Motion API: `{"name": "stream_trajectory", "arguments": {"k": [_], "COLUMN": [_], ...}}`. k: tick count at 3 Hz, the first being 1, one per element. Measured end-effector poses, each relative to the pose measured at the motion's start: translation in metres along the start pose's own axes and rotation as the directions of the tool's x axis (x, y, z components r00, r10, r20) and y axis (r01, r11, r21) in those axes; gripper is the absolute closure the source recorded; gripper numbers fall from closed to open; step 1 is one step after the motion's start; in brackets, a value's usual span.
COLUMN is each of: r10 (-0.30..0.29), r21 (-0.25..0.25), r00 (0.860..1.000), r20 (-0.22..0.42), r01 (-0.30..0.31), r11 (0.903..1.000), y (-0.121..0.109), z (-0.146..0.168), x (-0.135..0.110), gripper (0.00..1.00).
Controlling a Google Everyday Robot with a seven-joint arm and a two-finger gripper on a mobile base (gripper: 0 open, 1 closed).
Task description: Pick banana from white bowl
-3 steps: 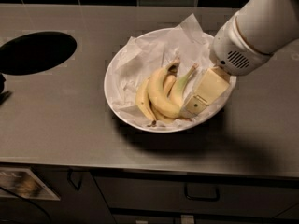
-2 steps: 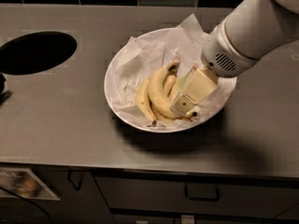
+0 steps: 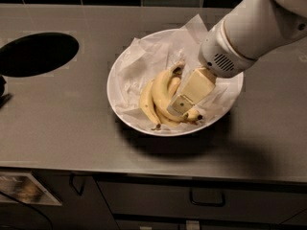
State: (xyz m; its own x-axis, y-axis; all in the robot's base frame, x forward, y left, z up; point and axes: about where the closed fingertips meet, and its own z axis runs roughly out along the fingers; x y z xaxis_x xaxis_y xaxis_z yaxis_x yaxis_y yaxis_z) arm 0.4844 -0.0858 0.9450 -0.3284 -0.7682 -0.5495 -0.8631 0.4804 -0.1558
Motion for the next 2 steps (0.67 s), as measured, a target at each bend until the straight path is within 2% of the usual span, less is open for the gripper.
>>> {"name": "stream_trajectory", "arguments": {"k": [2], "r10": [-0.004], "r21": [0.01], "r00": [1.0], "r20": [-0.028], "r01": [0.005], "r11": [0.9999], "y": [0.0036], "z": [0.0045], "x": [-0.0071], "gripper": [0.0]}}
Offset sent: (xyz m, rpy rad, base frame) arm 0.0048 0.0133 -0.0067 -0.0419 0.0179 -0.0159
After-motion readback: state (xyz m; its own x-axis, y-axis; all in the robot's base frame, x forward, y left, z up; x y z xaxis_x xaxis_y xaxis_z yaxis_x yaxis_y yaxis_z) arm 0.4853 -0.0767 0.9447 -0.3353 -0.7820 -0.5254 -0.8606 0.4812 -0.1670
